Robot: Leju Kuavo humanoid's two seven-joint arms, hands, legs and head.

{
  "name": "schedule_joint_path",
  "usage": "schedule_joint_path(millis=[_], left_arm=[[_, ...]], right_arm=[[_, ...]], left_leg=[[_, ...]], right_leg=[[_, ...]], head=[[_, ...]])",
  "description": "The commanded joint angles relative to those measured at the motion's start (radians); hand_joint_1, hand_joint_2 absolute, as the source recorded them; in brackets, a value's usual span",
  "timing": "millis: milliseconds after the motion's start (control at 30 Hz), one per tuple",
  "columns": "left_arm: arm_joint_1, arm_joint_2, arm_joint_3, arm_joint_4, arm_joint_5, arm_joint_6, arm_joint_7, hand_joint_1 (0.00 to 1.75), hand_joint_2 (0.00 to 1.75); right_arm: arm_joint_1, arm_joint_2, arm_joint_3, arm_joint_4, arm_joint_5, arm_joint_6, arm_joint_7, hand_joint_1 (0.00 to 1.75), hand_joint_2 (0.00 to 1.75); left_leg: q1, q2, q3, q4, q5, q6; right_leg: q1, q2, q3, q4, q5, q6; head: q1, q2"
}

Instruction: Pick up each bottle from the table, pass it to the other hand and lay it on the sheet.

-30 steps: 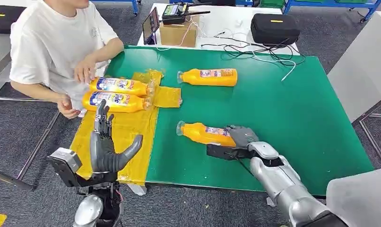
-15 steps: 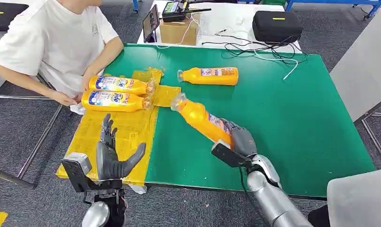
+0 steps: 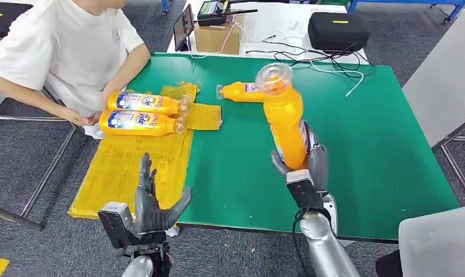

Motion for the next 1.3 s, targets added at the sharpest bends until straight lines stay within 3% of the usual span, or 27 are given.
schedule_joint_path(millis=[33, 100, 167, 367, 767, 1133, 1167, 1233, 1300], left_arm=[[-0.035, 0.058, -0.085, 0.049, 0.035, -0.052, 0.005, 0.0, 1.75], [-0.022, 0.072, -0.117, 0.0, 0.048, -0.148, -0.044, 0.0, 1.75], [-0.014, 0.064, -0.114, -0.053, 0.132, -0.205, 0.01, 0.0, 1.75], [-0.029, 0.05, -0.114, -0.065, 0.238, -0.286, 0.093, 0.0, 1.75], [-0.017, 0.056, -0.123, -0.089, 0.312, -0.326, 0.117, 0.0, 1.75], [-0.003, 0.075, -0.151, -0.105, 0.257, -0.376, 0.066, 0.0, 1.75], [-0.001, 0.082, -0.162, -0.1, 0.249, -0.378, 0.072, 0.0, 1.75], [-0.017, 0.108, -0.199, -0.038, 0.32, -0.43, 0.228, 0.0, 1.75], [-0.037, 0.085, -0.195, 0.039, 0.31, -0.396, 0.222, 0.0, 1.75]], right_arm=[[-0.027, 0.021, 0.062, -0.007, -0.015, 0.029, 0.004, 1.75, 1.75], [0.003, -0.003, 0.193, -0.009, 0.046, 0.153, -0.058, 1.75, 1.75], [0.044, 0.038, 0.264, 0.006, 0.013, 0.21, -0.06, 1.75, 1.75], [0.077, 0.018, 0.417, 0.024, 0.013, 0.223, -0.053, 1.75, 1.75], [0.057, 0.041, 0.489, 0.183, -0.007, 0.284, -0.064, 1.75, 1.75], [0.063, 0.055, 0.432, 0.178, -0.093, 0.33, -0.026, 1.75, 1.75], [0.071, 0.052, 0.427, 0.172, -0.096, 0.334, -0.024, 1.75, 1.75], [0.092, 0.033, 0.421, 0.161, -0.086, 0.337, -0.019, 1.75, 1.75], [0.099, 0.023, 0.425, 0.16, -0.077, 0.343, -0.02, 1.75, 1.75]], left_leg=[[0.001, 0.002, 0.002, 0.0, -0.001, -0.002], [0.001, 0.001, 0.002, 0.0, -0.001, -0.002], [0.002, 0.001, 0.003, 0.0, -0.001, -0.002], [0.002, 0.001, 0.001, 0.0, -0.001, -0.002], [0.003, 0.002, 0.003, -0.001, -0.002, -0.003], [0.002, 0.001, 0.0, -0.001, -0.001, -0.002], [0.001, 0.001, -0.001, -0.001, -0.001, -0.001], [0.001, 0.0, 0.0, -0.001, -0.001, -0.001], [0.001, -0.001, 0.001, -0.002, 0.0, -0.001]], right_leg=[[0.001, 0.002, 0.001, 0.0, -0.001, -0.002], [0.001, 0.001, 0.001, 0.0, -0.001, -0.002], [0.002, 0.001, 0.002, -0.001, -0.001, -0.002], [0.002, 0.0, 0.0, 0.0, -0.001, -0.002], [0.002, 0.001, 0.002, -0.002, -0.002, -0.003], [0.002, -0.001, -0.001, -0.001, -0.001, -0.002], [0.001, -0.001, -0.001, -0.001, -0.001, -0.002], [0.001, -0.002, -0.001, -0.001, -0.001, -0.002], [0.001, -0.003, 0.001, -0.002, -0.001, -0.002]], head=[[0.0, 0.0], [0.0, 0.0], [0.0, 0.0], [0.0, 0.0], [0.0, 0.0], [0.0, 0.0], [0.0, 0.0], [0.0, 0.0], [0.0, 0.0]])
